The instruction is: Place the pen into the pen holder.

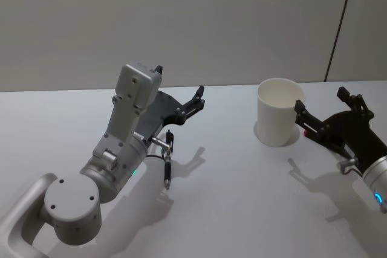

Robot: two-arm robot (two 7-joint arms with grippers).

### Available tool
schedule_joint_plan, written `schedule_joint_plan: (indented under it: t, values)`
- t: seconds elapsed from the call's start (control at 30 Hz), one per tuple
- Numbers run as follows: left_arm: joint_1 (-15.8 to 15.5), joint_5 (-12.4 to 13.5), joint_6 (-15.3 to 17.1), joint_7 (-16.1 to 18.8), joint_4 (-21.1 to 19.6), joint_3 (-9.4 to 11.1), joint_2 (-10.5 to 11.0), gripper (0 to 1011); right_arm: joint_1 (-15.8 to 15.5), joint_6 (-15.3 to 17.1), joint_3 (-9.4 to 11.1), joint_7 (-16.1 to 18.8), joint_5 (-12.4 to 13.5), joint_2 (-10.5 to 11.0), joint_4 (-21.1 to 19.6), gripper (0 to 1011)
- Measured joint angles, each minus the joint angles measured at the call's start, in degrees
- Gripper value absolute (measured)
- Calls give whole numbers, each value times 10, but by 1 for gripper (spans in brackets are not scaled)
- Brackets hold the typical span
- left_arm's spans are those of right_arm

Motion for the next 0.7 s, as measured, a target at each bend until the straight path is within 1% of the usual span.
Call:
schedule_joint_plan:
  t: [0.7]
  values:
    - [0, 0, 0, 0, 0, 0, 0, 1001, 0, 0, 0, 0, 0, 0, 0, 1001]
